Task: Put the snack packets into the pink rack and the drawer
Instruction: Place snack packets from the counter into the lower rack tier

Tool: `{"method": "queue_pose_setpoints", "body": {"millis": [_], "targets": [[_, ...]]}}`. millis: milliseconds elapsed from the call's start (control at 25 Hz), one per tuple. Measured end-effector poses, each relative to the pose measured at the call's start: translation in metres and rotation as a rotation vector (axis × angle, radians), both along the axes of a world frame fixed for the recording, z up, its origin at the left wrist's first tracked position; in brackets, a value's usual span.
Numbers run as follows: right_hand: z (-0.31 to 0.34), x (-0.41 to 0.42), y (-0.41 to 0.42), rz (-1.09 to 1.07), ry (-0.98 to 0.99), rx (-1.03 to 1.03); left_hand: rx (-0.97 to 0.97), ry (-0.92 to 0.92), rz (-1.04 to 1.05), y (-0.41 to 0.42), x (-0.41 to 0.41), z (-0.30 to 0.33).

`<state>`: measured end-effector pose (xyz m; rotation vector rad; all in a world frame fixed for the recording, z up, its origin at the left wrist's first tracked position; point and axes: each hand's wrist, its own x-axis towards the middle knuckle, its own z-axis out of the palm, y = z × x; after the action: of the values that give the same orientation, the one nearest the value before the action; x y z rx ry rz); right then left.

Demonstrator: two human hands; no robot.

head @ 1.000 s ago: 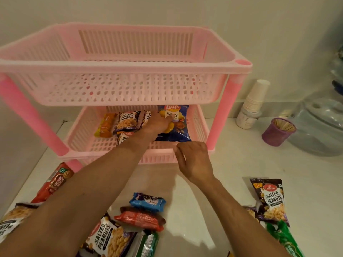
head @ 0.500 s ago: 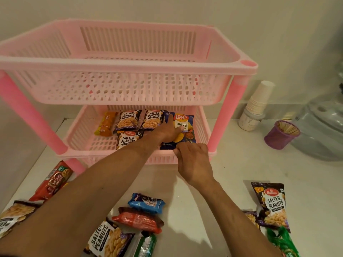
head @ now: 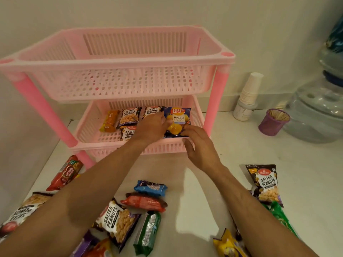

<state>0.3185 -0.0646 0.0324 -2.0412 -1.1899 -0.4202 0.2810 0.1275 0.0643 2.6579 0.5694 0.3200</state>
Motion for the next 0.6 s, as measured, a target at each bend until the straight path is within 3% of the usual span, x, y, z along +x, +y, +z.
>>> {"method": "queue_pose_setpoints", "body": {"millis": [80,200,360,480,600], "targets": [[-0.001,-0.01,-0.021,-0.039,0.056,0.021,0.061,-0.065,-0.001,0.003,-0.031,-0.003],[-0.005,-0.023,-0.055,-0.082,0.234,0.016,0.268,-0.168,0.157,0.003,-0.075,-0.024],[-0.018,-0.04,-0.102,-0.109,0.428,-0.177,0.414,-0.173,0.123,-0.005,-0.108,-0.055],[-0.034,-0.046,-0.132,-0.3,0.406,-0.309,0.447,-0.148,0.088,-0.005,-0.113,-0.064],[-0.047,-0.046,-0.157,-0.539,0.364,-0.226,0.451,-0.109,0.085,-0.006,-0.114,-0.068]]}}
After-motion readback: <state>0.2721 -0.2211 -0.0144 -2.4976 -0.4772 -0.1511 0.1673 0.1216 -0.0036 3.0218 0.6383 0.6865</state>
